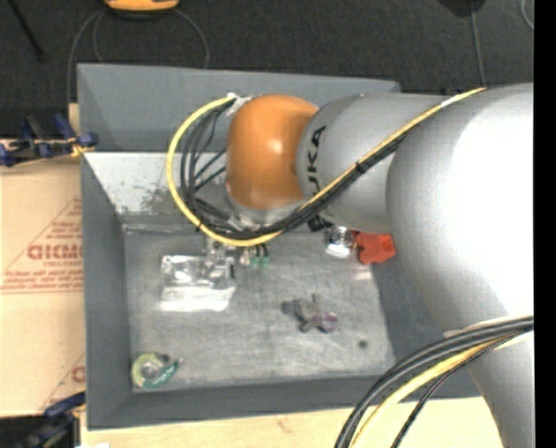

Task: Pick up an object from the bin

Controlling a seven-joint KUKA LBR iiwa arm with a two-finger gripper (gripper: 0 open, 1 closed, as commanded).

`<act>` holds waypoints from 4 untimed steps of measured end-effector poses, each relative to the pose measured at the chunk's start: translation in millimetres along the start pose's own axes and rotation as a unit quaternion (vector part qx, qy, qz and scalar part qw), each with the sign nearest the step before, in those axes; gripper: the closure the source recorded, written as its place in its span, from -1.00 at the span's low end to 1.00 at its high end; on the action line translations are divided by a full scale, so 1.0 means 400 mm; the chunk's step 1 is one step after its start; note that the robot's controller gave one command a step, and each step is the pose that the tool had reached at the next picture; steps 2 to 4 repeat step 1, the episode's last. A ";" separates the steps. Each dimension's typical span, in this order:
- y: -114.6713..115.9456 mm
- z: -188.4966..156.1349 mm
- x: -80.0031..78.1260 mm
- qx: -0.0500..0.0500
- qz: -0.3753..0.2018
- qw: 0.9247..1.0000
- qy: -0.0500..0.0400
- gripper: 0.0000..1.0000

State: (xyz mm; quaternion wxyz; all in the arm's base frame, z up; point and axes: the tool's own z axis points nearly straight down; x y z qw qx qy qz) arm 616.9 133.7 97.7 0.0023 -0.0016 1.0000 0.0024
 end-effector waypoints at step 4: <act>-0.024 -0.283 -0.006 0.001 0.010 1.000 -0.002 1.00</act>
Offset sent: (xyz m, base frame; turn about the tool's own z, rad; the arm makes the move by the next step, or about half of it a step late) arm -0.0001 -0.0105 0.1087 0.0169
